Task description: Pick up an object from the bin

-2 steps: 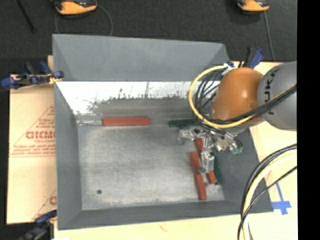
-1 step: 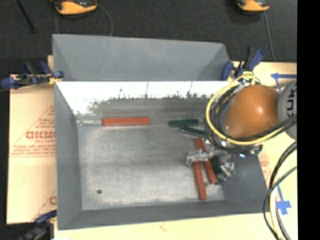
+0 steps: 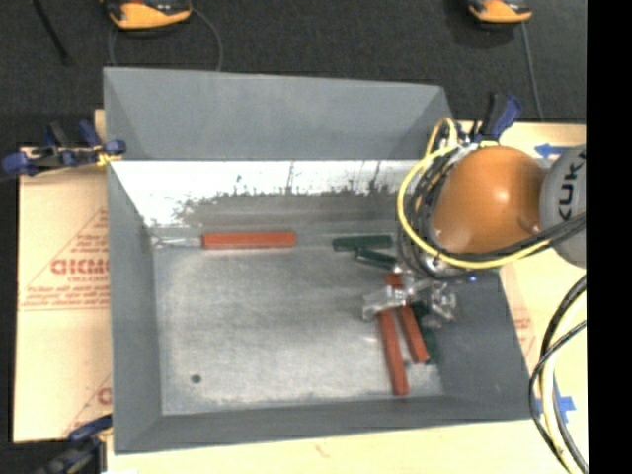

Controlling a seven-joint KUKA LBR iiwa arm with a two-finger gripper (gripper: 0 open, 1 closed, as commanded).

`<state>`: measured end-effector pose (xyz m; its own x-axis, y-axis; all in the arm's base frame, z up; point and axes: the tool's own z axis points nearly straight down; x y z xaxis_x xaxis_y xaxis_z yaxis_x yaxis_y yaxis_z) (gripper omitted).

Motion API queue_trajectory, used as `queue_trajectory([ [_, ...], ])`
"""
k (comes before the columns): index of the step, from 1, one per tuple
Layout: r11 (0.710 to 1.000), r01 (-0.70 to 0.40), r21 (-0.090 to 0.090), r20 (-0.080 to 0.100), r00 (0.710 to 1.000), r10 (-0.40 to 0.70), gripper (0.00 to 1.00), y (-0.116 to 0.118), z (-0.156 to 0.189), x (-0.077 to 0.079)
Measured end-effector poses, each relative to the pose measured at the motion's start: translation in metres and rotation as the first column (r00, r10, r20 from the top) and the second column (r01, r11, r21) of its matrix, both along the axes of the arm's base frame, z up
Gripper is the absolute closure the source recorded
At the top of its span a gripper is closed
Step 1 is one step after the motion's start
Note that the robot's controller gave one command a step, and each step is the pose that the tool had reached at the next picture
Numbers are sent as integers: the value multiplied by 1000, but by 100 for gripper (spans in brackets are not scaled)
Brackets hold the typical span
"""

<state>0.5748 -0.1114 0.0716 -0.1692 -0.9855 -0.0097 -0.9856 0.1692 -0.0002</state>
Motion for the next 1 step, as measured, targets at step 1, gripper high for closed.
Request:
queue_trajectory([
  [1,1000,5,-7,1,1000,-5,100,-4,2,1],
])
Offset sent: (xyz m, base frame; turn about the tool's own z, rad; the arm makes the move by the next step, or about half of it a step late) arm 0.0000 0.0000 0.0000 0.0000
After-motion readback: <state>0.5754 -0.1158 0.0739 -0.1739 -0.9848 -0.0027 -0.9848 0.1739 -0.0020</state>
